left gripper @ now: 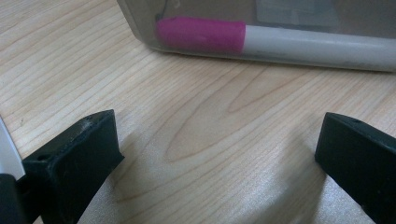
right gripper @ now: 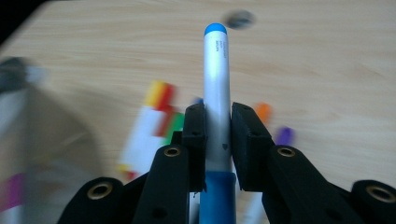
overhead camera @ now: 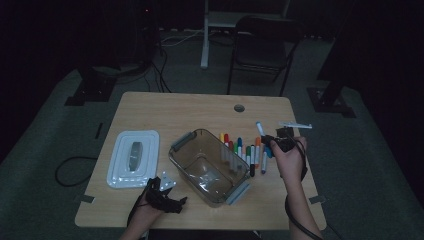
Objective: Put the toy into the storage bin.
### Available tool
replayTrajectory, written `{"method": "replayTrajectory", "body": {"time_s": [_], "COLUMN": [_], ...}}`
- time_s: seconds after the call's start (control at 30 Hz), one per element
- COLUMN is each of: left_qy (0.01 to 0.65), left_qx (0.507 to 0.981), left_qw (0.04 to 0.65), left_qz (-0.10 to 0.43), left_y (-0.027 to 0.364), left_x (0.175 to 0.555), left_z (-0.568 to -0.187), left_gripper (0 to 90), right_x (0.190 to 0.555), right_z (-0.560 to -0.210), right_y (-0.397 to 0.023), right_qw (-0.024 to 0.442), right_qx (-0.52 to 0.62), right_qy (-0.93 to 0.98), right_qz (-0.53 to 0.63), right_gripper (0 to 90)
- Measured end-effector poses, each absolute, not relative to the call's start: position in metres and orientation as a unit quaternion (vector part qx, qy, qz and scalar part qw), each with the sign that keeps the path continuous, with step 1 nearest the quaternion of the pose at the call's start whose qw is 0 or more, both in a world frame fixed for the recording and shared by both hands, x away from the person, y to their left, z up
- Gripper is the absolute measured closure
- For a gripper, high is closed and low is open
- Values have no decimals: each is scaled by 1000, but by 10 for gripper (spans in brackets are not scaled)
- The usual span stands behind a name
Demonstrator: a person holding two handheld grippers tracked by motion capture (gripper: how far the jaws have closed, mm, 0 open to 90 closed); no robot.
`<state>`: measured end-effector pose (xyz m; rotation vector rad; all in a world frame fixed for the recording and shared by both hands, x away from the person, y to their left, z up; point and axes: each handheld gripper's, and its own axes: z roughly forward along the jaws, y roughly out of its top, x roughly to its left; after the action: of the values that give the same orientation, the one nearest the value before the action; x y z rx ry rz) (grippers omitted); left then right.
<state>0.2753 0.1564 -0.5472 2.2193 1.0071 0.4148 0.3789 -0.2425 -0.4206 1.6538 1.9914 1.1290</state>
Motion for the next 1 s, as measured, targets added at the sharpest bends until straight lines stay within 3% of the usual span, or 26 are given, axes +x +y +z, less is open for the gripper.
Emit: {"method": "replayTrajectory", "body": {"time_s": [0.2,0.47,0.7,1.0], "left_qy": [385,385,385,385], "left_qx": [847,847,847,847], "left_qw": [330,330,329,329], "left_qz": [159,159,159,159], "left_y": [156,156,156,156], "left_x": [275,275,275,275], "left_z": [-547,-547,-547,-547], "left_gripper": [4,4,4,4], "right_x": [360,345,343,354], "right_z": [-387,-368,-372,-403], "right_y": [-206,-154,-117,-74], "right_qw": [137,94,54,8], "right_qx": [515,435,393,367], "right_qy": [728,782,815,855], "right_qz": [431,438,422,365], "right_gripper": [765,765,765,765]}}
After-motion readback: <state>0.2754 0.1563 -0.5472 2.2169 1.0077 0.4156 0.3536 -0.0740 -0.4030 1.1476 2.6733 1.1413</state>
